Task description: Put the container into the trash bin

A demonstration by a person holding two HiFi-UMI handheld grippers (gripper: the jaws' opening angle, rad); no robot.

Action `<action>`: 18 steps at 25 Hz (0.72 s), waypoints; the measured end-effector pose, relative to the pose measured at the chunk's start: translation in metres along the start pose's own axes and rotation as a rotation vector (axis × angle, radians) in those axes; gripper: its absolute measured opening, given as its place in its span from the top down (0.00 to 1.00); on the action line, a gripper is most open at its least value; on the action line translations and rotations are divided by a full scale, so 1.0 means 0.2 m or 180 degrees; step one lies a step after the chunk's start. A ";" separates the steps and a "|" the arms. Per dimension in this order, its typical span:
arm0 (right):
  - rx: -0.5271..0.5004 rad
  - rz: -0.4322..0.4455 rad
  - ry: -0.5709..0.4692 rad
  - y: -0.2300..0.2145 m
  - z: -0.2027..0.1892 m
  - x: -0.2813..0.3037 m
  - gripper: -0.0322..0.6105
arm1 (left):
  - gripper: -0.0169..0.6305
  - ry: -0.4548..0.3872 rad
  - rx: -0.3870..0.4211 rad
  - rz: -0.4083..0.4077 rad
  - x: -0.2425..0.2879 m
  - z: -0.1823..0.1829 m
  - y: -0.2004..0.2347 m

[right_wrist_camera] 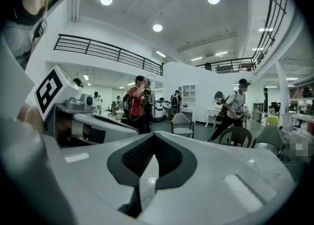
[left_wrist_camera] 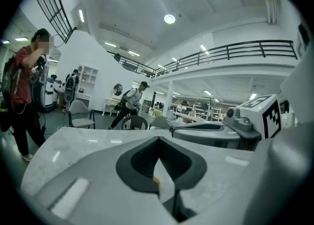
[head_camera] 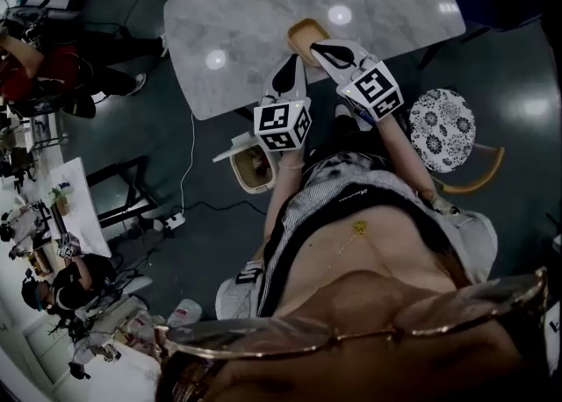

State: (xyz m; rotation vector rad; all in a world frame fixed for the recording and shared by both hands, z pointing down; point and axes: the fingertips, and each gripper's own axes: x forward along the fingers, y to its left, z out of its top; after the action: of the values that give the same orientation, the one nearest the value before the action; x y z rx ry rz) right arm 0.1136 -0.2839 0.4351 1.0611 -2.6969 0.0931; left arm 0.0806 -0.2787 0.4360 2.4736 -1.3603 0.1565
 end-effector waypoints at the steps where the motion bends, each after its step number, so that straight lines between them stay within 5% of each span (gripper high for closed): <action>1: -0.0018 0.0050 0.0020 -0.01 -0.01 0.02 0.91 | 0.97 0.0002 -0.0007 0.0037 0.01 0.01 0.01; 11: -0.0363 0.0494 0.0374 -0.08 -0.16 0.16 0.91 | 0.97 0.0054 -0.0047 0.0243 0.12 -0.01 0.06; 18: -0.1059 0.0994 0.1067 -0.06 -0.48 0.26 0.91 | 0.97 0.0108 -0.0080 0.0405 0.10 -0.06 0.13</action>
State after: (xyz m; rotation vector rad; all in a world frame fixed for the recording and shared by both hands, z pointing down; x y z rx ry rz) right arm 0.1038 -0.3139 0.5413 0.4761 -2.4346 -0.1109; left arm 0.0703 -0.3033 0.4581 2.3536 -1.4964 0.2079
